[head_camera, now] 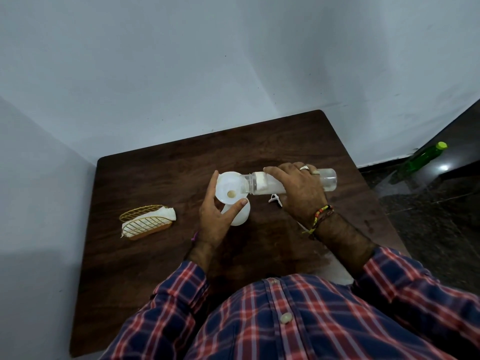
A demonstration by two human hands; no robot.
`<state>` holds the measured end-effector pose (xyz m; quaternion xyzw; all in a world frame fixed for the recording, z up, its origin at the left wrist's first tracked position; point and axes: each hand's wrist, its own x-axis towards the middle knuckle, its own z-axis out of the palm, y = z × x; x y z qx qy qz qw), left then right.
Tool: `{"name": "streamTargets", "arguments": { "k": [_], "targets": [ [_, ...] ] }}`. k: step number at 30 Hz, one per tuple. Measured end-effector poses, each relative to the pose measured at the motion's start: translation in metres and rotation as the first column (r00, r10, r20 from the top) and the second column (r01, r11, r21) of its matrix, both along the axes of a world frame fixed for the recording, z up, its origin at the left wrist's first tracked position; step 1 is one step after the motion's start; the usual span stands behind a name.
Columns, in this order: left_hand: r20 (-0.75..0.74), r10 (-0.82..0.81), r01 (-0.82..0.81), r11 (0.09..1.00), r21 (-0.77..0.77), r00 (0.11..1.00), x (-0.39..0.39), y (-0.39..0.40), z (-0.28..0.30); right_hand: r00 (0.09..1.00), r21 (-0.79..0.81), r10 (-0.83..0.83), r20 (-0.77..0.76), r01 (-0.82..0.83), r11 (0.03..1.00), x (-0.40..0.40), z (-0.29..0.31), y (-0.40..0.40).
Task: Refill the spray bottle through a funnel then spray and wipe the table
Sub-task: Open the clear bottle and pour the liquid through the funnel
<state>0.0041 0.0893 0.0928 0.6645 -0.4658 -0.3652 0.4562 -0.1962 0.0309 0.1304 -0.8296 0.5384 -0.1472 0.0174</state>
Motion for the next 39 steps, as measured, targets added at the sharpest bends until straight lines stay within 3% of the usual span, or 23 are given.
{"name": "streamTargets", "arguments": {
  "k": [39],
  "targets": [
    [-0.012, -0.008, 0.008, 1.0, -0.014, 1.0, 0.0005, -0.0006, -0.0032, 1.0, -0.03, -0.016, -0.006, 0.016, 0.999, 0.0004, -0.0006, -0.0022]
  ]
}}
